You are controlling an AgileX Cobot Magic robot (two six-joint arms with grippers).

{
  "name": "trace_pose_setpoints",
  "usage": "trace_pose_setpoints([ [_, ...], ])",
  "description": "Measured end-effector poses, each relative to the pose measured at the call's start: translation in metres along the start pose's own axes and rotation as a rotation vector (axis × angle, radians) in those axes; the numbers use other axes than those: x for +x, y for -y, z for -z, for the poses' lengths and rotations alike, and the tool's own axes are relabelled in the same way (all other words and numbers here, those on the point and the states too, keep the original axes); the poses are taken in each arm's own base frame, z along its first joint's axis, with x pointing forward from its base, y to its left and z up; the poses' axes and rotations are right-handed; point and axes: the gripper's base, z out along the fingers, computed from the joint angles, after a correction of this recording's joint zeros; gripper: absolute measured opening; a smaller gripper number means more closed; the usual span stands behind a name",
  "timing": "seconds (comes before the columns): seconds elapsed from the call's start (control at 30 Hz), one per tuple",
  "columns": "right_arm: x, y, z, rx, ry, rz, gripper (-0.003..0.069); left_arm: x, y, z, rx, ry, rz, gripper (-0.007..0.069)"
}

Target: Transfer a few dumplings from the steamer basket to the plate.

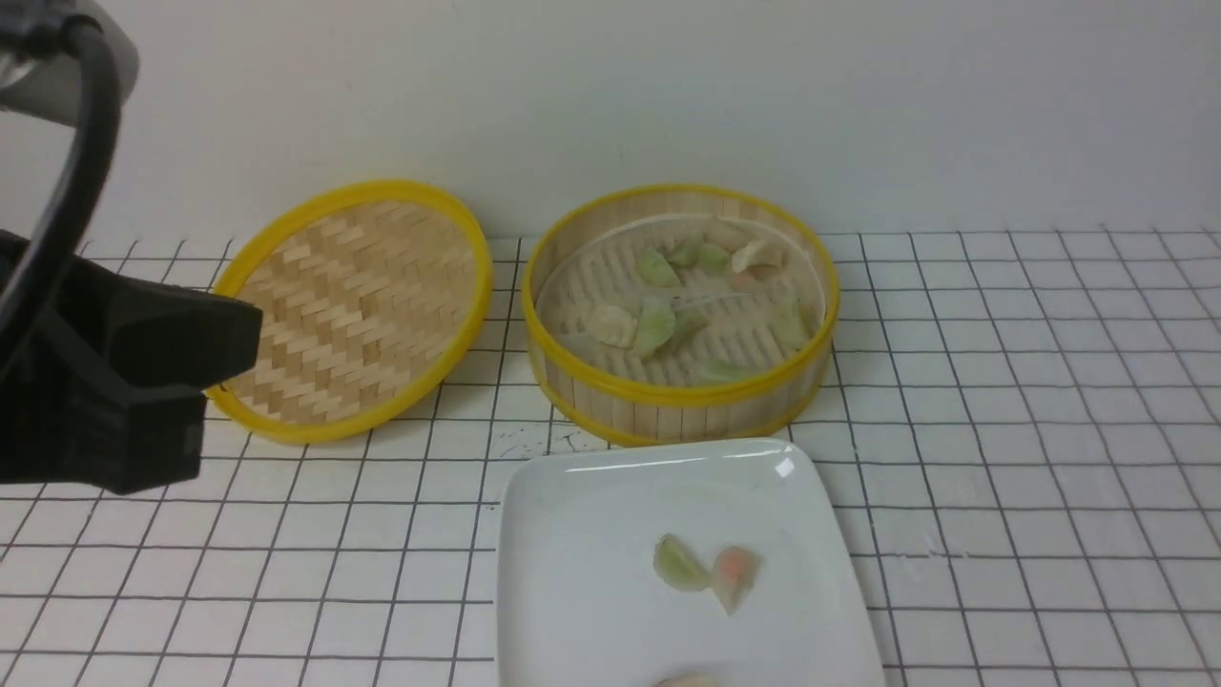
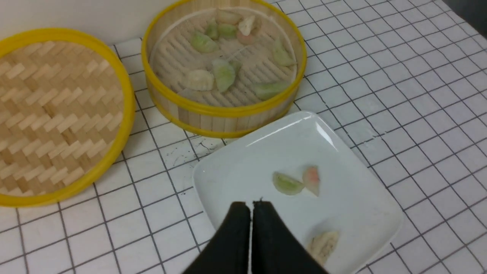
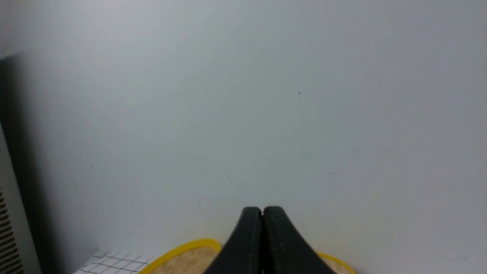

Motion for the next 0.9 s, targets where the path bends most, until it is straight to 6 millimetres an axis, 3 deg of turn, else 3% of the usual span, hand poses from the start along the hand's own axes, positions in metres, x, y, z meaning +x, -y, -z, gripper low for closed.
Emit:
trace_pose_setpoints([
  [0.17, 0.001, 0.0, 0.0, -0.002, 0.003, -0.005, -0.0013, 0.017, 0.002, 0.023, 0.083, 0.092, 0.056, -0.0006],
  [0.37, 0.002, 0.0, -0.001, -0.001, 0.0, -0.006, -0.0013, 0.051, -0.005, 0.045, 0.12, 0.278, 0.061, -0.0006],
  [0.57, 0.002, 0.0, -0.001, -0.001, 0.0, -0.006, -0.0011, 0.069, -0.007, 0.053, 0.146, 0.296, 0.077, -0.0006],
  [0.9, 0.002, 0.0, -0.001, -0.001, 0.001, -0.005, -0.001, 0.074, -0.013, 0.048, 0.08, 0.295, -0.027, -0.0006],
])
